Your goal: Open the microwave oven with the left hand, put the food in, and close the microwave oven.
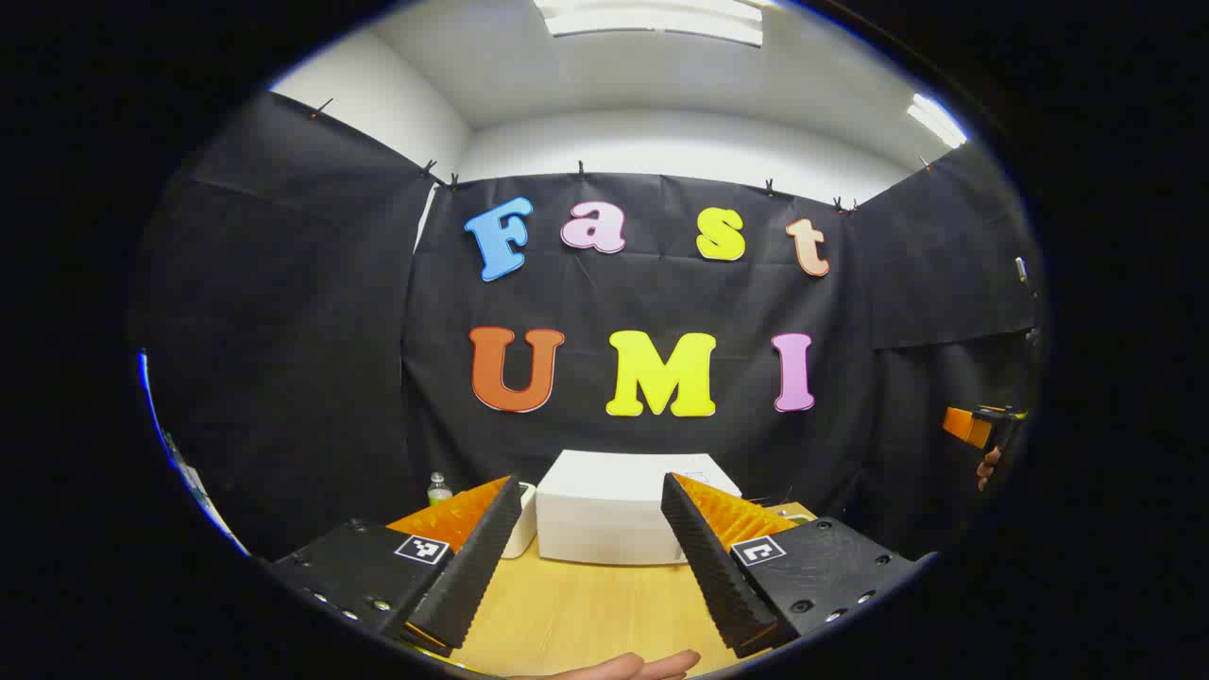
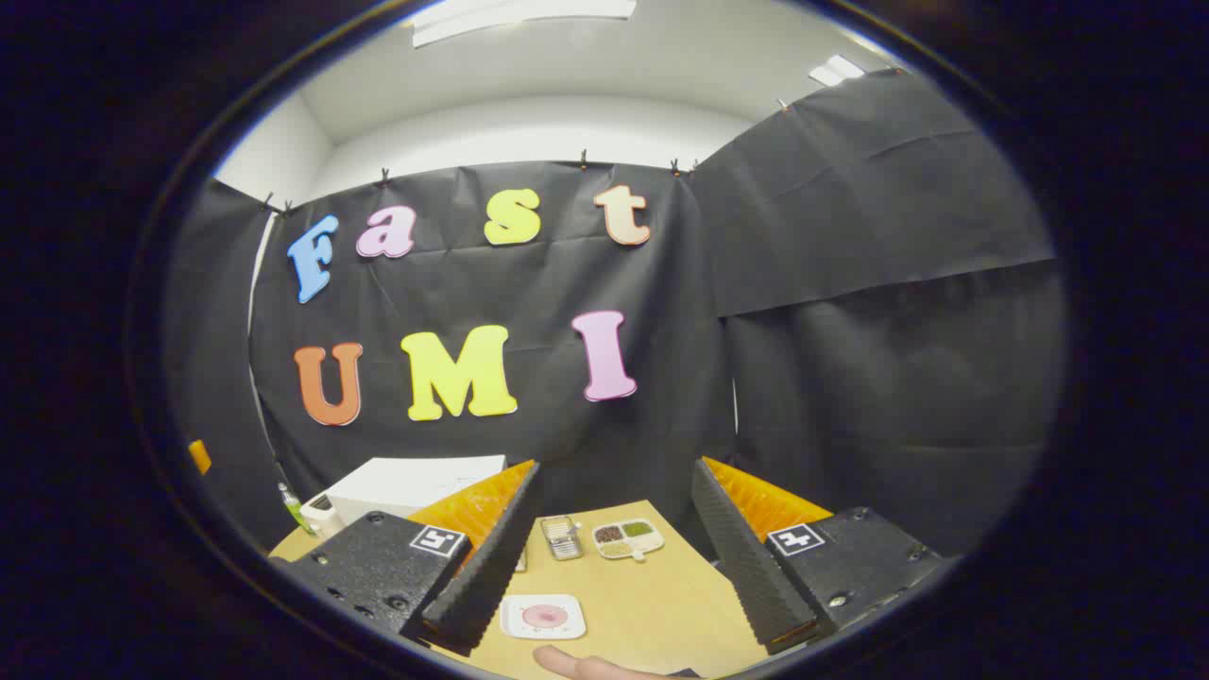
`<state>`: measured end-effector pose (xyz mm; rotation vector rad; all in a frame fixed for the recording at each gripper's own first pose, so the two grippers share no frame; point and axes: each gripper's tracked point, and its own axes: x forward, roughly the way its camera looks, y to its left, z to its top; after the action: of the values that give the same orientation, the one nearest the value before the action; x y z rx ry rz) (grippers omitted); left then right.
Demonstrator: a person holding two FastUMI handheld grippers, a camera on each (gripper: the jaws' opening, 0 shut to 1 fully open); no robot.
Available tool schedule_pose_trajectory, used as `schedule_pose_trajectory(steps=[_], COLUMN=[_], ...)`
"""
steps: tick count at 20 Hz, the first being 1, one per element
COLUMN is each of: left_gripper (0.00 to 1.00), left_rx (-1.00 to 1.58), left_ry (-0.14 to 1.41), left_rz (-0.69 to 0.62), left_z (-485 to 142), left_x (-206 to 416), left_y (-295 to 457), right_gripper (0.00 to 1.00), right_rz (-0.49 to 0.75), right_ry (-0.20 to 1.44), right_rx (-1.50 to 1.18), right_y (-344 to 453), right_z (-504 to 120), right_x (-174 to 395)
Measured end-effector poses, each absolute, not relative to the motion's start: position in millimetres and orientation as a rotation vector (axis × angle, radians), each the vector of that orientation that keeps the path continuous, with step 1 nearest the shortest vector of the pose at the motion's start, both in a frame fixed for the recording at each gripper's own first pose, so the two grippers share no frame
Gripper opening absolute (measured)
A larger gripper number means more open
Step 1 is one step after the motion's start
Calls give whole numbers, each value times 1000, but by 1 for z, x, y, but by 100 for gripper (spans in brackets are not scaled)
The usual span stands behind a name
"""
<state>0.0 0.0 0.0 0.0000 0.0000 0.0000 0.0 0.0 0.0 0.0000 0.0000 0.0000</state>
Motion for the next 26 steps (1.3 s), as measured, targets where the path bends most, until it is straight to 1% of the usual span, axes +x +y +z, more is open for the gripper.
schedule_pose_trajectory(steps=[3, 4, 11, 15, 16, 19, 23, 25, 26], left_gripper=[93, 93, 92, 92, 93, 93, 92, 93, 93], left_rx=[11, 11, 4, 3, 3, 18, 40, 17, -1], left_ry=[-33, -43, -40, -19, -18, -25, 43, 34, 20], left_rz=[-12, -12, -9, -21, -21, -39, -50, -72, -90], left_z=[12, 15, 10, -2, -5, -18, -59, -73, -80], left_x=[-7, -8, -9, 5, 10, 37, 85, 113, 129], left_y=[0, 0, -1, -8, -10, -25, -44, -60, -68], right_gripper=[92, 100, 100, 100, 92, 93, 92, 92, 100], right_rz=[8, 11, 18, 14, 20, 43, 43, 48, 45], right_ry=[20, 19, -31, -78, -82, -89, -95, -95, -88], right_rx=[-1, -2, -19, -66, -73, -74, -49, -43, -42], right_y=[-2, -2, -2, -4, -2, -1, -12, -15, -18], right_z=[-6, -5, 6, 10, 9, 5, 0, -2, -4], right_x=[-4, -7, -18, -21, -22, -21, -17, -14, -11])
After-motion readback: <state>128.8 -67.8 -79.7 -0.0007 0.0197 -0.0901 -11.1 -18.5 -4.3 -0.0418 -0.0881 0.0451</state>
